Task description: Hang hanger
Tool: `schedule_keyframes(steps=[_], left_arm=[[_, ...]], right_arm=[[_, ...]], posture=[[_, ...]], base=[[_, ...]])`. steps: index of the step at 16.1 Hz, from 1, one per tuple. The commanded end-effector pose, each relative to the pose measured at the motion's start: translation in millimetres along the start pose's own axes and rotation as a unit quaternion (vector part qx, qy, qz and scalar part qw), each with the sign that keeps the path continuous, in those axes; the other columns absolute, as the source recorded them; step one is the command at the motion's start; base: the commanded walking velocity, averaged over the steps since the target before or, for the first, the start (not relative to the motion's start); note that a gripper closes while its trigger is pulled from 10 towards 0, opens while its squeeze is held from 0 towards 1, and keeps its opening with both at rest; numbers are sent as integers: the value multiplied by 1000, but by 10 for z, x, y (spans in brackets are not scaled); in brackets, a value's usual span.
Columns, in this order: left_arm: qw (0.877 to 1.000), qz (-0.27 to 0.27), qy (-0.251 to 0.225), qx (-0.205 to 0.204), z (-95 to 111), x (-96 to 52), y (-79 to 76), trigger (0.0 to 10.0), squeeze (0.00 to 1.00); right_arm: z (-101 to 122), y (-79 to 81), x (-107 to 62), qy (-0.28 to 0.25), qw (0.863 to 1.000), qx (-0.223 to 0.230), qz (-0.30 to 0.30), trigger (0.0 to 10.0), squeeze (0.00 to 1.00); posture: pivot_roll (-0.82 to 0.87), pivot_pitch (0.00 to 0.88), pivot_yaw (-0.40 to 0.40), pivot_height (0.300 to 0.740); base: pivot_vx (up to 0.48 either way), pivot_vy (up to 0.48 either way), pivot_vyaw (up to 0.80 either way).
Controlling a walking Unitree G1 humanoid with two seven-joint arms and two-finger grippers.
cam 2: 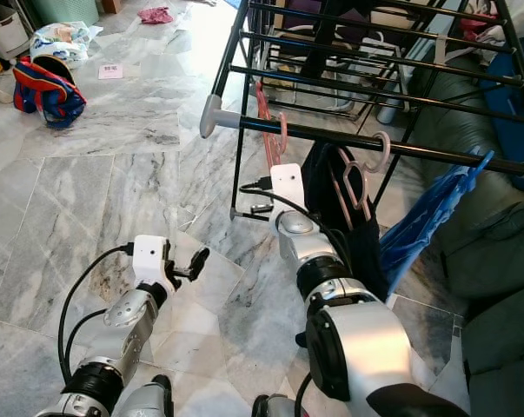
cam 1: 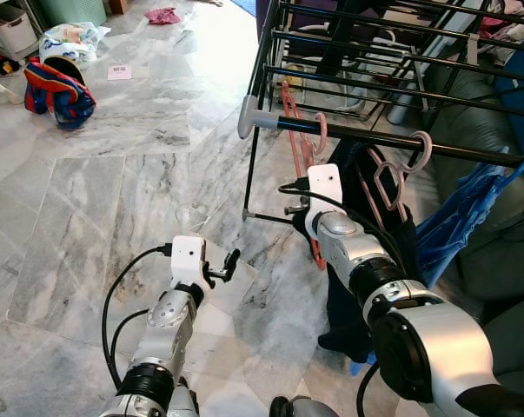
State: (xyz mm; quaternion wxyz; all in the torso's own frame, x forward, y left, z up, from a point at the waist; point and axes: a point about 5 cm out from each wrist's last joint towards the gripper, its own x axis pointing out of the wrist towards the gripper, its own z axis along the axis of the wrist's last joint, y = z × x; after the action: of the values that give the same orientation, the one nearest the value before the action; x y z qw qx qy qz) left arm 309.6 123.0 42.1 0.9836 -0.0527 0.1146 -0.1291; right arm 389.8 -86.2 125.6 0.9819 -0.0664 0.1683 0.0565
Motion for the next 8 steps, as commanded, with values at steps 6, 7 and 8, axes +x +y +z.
schedule_keyframes(steps=[6, 7, 8], left_arm=[[1000, 0, -8, -8, -24, -46, 26, 10000, 0], [1000, 0, -8, -7, -22, -47, 30, 10000, 0], [1000, 1, -8, -5, -27, -59, 58, 10000, 0]], right_arm=[[-146, -15, -45, -43, 999, -23, -17, 10000, 0], [-155, -18, -47, -43, 999, -23, -18, 10000, 0], [-217, -48, -56, -39, 999, -21, -24, 10000, 0]], posture=[[139, 208, -86, 740], [139, 208, -86, 740], [139, 207, -81, 740]], base=[[0, 0, 0], [0, 0, 0], [0, 0, 0]])
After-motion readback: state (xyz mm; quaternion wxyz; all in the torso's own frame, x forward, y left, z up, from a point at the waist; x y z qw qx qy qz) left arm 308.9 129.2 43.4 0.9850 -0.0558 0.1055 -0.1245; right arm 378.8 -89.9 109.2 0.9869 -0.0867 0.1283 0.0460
